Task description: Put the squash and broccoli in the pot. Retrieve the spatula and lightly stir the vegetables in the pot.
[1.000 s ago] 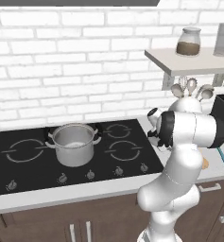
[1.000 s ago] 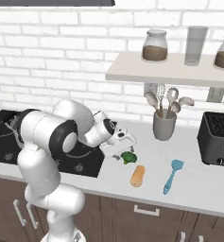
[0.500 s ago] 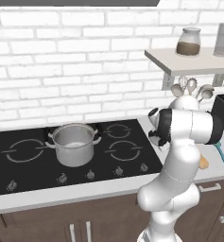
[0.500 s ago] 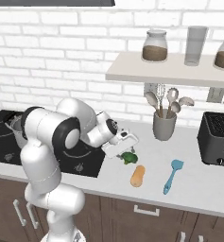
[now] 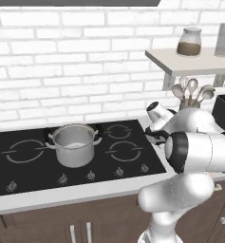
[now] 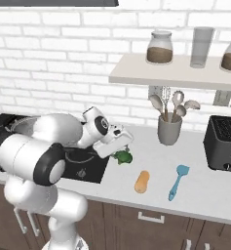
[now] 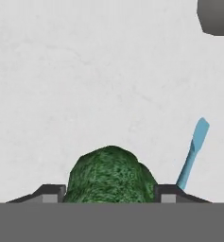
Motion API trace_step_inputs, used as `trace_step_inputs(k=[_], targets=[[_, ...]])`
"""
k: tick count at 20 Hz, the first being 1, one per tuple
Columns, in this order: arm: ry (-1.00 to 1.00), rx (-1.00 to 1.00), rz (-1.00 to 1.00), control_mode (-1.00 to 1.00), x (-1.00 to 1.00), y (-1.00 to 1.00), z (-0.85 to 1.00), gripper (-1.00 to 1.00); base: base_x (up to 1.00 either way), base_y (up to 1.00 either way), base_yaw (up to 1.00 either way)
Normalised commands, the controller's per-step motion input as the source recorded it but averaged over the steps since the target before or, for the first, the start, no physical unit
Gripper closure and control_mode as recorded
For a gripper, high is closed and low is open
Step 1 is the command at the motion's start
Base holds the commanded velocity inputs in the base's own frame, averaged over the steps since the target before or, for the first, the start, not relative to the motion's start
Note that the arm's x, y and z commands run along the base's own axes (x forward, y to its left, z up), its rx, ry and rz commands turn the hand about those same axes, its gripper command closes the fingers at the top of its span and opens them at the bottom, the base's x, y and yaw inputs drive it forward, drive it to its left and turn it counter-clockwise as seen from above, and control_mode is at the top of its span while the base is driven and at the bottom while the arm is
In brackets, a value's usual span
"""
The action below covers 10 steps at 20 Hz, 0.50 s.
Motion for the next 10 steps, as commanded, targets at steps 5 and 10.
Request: trace_step_inputs(k=[5, 10], targets=[[-0.03, 0.02, 0.18, -1.0, -0.34, 1.0, 0.97, 1.0, 0.0, 0.0, 0.0], [0.02, 0.26, 0.53, -1.0, -0.18, 0.82, 0.75, 1.0, 0.0, 0.0, 0.0]])
